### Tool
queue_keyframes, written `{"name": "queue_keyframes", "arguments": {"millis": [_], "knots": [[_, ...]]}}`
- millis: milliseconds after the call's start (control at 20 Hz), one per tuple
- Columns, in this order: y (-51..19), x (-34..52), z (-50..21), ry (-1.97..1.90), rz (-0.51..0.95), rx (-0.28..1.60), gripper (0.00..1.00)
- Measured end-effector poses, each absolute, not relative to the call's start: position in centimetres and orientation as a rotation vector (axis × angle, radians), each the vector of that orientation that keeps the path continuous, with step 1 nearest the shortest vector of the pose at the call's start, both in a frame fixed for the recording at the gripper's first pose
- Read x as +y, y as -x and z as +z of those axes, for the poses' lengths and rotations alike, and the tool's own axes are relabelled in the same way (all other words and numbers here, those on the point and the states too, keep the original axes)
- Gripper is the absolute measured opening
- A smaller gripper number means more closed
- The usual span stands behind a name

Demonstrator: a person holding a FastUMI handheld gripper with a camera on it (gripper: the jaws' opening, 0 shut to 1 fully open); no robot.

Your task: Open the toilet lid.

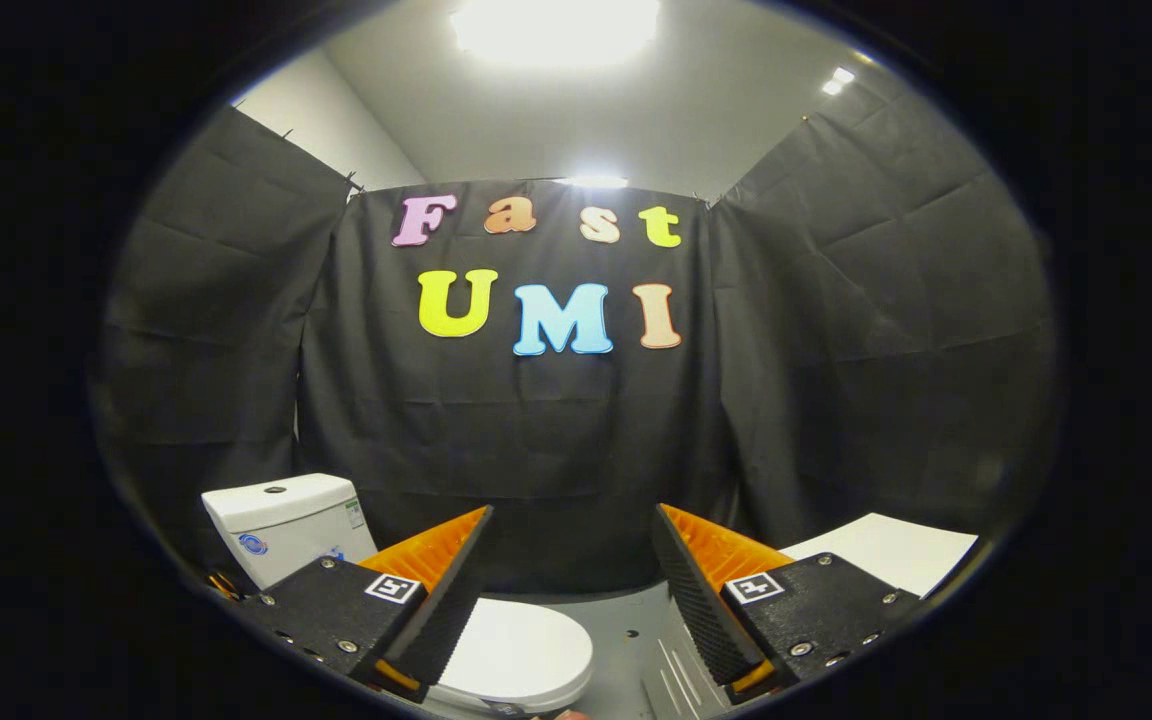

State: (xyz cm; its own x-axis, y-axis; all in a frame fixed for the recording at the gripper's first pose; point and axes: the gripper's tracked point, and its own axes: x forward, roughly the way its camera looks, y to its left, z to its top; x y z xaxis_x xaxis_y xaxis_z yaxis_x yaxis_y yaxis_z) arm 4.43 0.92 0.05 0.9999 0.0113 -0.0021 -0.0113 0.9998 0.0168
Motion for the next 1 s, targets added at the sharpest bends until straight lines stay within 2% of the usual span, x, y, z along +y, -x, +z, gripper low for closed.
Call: {"name": "queue_keyframes", "arguments": {"millis": [350,800,1000], "knots": [[-5.2,5.9,0.1,-0.212,0.05,-0.004,0.94],[-4.0,13.3,-11.2,-0.496,0.138,0.224,0.96],[-3.1,14.7,-15.6,-0.575,0.133,0.309,0.96]]}}
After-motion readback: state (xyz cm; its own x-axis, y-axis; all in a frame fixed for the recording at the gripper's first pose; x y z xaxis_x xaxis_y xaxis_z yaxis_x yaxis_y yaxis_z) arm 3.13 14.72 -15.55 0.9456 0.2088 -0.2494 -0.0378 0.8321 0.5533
